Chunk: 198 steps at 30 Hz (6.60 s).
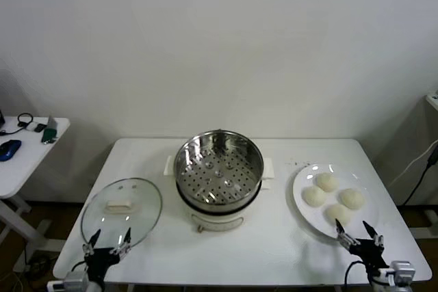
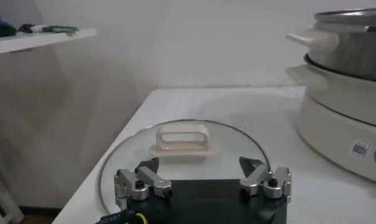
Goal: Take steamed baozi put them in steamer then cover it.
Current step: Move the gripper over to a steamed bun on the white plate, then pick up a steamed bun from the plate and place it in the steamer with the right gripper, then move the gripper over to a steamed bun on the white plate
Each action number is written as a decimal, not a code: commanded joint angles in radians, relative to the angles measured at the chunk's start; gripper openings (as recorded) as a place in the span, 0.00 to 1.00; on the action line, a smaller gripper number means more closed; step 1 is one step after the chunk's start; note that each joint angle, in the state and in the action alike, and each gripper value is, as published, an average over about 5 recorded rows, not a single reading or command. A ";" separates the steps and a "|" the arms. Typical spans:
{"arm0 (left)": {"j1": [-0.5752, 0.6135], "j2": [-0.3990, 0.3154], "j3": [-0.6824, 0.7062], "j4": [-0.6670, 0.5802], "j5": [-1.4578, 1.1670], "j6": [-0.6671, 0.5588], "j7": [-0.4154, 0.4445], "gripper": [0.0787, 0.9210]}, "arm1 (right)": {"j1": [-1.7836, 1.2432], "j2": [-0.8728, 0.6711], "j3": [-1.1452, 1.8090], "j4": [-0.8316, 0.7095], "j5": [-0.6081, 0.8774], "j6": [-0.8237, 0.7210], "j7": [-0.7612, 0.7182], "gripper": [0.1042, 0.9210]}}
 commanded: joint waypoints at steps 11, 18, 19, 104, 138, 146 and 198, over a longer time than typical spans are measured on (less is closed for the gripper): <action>-0.009 0.005 0.014 0.000 0.010 -0.003 0.004 0.88 | 0.791 -0.605 -0.552 -0.371 -0.214 -0.193 -0.377 0.88; -0.018 0.000 0.015 0.006 0.023 -0.004 0.007 0.88 | 1.263 -0.689 -1.049 -0.610 -0.422 0.011 -0.804 0.88; -0.018 0.000 0.016 0.006 0.025 -0.004 0.008 0.88 | 1.333 -0.689 -1.116 -0.643 -0.451 0.073 -0.877 0.88; -0.012 0.028 0.011 0.067 0.032 -0.060 0.013 0.88 | 1.876 -0.241 -1.796 -1.057 -0.462 0.318 -1.149 0.74; -0.015 0.051 0.006 0.039 0.029 -0.070 0.011 0.88 | 2.314 0.332 -2.229 -0.789 -0.498 0.718 -1.080 0.72; -0.011 0.045 0.003 0.028 0.029 -0.071 0.010 0.88 | 2.143 0.422 -2.171 -1.029 -0.629 0.782 -1.019 0.72; -0.036 0.044 0.029 0.058 0.061 -0.071 0.014 0.88 | 2.297 -0.395 -2.528 -0.522 0.029 -0.117 -0.935 0.88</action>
